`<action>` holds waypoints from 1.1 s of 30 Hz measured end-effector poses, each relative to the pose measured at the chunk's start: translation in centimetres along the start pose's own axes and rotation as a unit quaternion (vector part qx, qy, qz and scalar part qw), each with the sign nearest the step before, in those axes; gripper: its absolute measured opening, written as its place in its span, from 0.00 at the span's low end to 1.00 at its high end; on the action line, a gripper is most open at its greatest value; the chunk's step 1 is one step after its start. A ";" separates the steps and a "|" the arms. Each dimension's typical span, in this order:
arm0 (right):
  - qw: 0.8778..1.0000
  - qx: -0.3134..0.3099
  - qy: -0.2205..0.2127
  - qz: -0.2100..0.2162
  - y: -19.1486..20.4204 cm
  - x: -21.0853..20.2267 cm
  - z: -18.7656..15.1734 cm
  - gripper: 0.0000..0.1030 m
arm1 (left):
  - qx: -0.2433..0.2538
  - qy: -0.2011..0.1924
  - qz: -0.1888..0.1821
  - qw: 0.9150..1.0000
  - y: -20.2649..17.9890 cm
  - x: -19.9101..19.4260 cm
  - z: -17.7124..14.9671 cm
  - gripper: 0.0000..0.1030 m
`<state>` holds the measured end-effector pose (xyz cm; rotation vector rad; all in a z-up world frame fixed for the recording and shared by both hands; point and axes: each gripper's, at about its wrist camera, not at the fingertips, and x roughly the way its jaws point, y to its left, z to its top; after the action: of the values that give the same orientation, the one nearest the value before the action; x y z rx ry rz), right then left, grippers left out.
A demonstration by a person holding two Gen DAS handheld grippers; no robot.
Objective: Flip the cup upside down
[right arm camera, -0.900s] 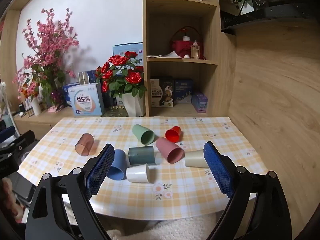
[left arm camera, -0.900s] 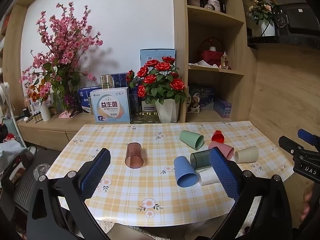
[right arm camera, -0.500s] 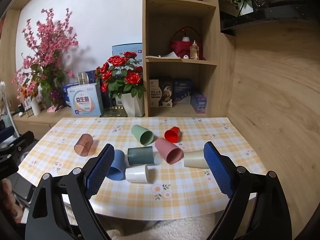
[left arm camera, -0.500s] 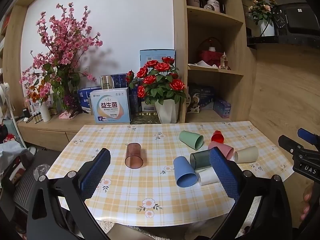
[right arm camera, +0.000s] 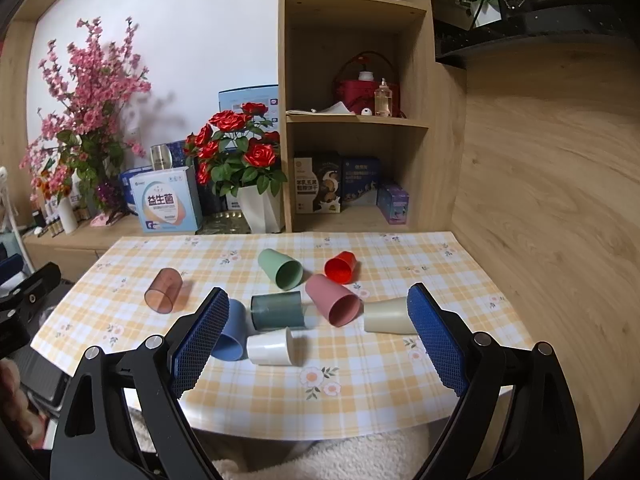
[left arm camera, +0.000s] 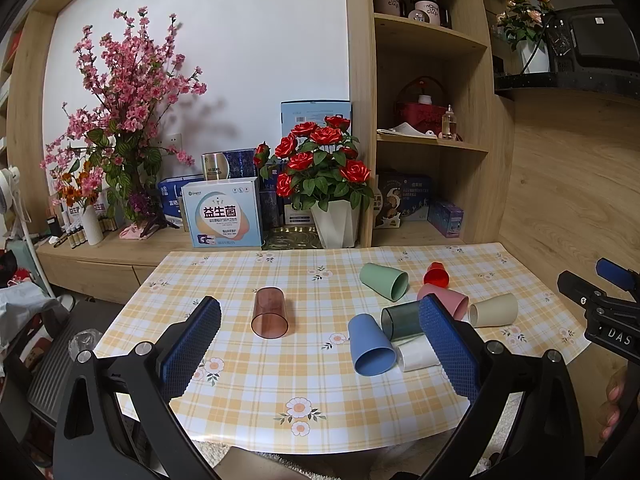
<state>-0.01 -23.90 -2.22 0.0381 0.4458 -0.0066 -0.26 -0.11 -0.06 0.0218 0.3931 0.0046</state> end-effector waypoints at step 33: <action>1.000 0.019 0.010 -0.011 -0.7 0.5 0.0 0.85 | 0.000 -0.003 0.001 1.000 0.4 -0.4 0.1 0.94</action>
<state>0.43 -24.62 -2.52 0.0714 0.4656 -0.0363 -0.56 0.27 0.24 0.0215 0.3877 0.0058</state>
